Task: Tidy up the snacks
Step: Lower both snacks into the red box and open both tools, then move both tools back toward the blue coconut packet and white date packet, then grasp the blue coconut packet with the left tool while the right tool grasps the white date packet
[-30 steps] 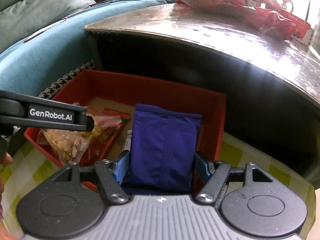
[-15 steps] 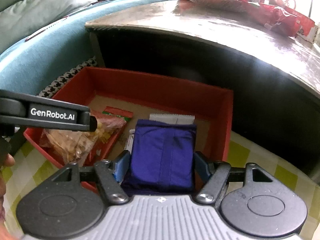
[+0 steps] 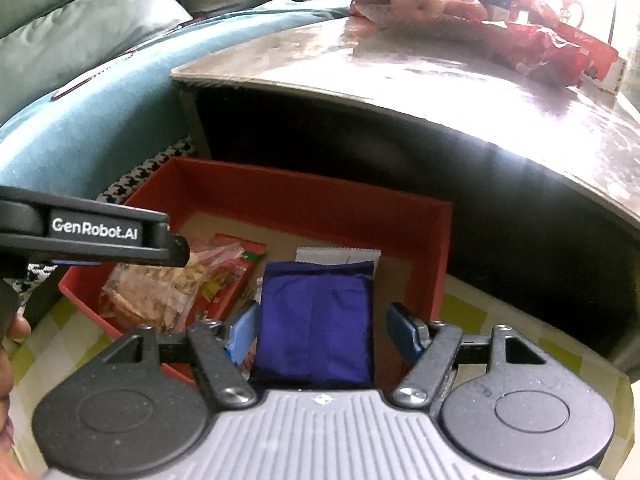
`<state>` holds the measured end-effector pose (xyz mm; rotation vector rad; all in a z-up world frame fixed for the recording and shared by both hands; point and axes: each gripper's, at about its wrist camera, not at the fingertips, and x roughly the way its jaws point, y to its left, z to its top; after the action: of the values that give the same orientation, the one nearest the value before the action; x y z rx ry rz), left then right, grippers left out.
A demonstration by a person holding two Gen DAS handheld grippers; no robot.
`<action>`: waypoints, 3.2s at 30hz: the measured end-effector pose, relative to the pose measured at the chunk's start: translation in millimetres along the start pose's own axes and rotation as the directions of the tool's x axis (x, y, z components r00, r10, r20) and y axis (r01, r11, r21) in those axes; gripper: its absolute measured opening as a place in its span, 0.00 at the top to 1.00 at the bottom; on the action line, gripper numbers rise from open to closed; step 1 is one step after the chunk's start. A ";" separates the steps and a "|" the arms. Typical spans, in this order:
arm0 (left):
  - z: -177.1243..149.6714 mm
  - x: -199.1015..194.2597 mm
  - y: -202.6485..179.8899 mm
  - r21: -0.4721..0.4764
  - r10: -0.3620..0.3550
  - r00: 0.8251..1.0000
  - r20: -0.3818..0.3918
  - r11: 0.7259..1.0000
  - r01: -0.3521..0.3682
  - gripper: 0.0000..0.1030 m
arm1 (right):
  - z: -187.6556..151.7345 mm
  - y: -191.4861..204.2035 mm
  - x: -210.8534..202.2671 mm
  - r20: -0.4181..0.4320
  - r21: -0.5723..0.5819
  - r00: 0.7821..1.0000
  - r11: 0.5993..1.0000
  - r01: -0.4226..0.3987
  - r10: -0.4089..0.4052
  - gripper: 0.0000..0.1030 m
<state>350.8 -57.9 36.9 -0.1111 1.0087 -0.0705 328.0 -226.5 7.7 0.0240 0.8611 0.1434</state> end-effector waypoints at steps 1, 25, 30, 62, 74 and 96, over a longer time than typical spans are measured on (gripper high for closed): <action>0.1 -1.8 -0.1 -0.001 -0.002 1.000 0.002 1.000 0.002 0.15 | 0.7 0.2 -0.9 0.002 0.001 1.000 1.000 0.000 0.000 0.31; -30.7 -53.3 -9.2 0.053 -0.070 0.997 0.028 0.996 0.068 0.15 | -31.9 1.9 -64.1 0.010 -0.011 1.000 1.000 -0.001 0.001 0.31; -44.3 -59.3 -6.8 0.069 -0.067 0.998 0.016 0.995 0.066 0.15 | -52.8 7.6 -76.8 -0.010 -0.045 1.000 0.999 -0.010 0.010 0.31; -124.4 -25.8 -32.1 0.217 -0.083 0.971 -0.224 0.967 0.133 0.14 | -164.6 -12.3 -121.5 -0.194 -0.046 0.974 0.991 -0.126 0.115 0.31; -137.6 4.1 -38.7 0.262 -0.020 0.962 -0.274 0.960 0.095 0.15 | -187.3 -22.1 -123.0 -0.242 -0.029 0.961 0.989 -0.147 0.136 0.30; -142.0 -5.0 -22.3 0.256 -0.062 0.954 -0.294 0.956 0.142 0.31 | -166.1 38.8 -65.1 -0.352 -0.190 0.916 0.943 -0.272 0.193 0.30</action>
<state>227.7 -88.1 -31.1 0.1045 1.2697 -0.3292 155.8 -203.0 -48.5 -0.1231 1.1704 0.4862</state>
